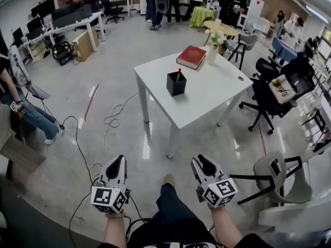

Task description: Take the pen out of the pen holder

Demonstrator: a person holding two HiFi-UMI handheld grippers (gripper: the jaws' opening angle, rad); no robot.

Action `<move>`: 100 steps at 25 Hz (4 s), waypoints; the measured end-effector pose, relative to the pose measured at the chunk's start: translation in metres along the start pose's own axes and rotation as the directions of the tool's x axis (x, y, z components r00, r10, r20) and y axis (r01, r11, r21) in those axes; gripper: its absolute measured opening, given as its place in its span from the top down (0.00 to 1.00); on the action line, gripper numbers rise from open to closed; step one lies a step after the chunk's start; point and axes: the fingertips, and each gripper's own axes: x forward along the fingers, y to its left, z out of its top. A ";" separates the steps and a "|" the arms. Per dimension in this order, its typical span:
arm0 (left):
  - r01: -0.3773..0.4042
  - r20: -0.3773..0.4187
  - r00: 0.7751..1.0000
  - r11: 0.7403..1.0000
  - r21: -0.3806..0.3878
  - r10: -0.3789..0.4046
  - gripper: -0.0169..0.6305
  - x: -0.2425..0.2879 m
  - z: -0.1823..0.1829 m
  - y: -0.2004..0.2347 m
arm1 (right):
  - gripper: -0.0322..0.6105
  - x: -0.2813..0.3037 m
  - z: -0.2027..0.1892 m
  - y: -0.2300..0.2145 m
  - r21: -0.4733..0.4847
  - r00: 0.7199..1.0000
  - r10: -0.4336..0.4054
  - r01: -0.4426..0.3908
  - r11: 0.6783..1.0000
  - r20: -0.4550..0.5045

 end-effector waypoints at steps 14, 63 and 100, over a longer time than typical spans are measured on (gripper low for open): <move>0.013 -0.013 1.000 1.000 0.003 -0.013 0.97 0.117 0.029 0.037 | 0.71 0.098 0.036 -0.063 0.038 1.000 -0.004 0.004 0.999 -0.002; 0.152 -0.118 0.981 0.988 -0.018 -0.153 0.97 0.423 0.035 0.064 | 0.71 0.298 0.082 -0.226 0.106 0.999 0.018 -0.013 0.994 -0.049; 0.122 -0.107 0.985 0.988 -0.096 -0.133 0.97 0.529 0.034 0.103 | 0.71 0.435 0.113 -0.268 -0.075 0.964 0.169 -0.187 0.979 -0.203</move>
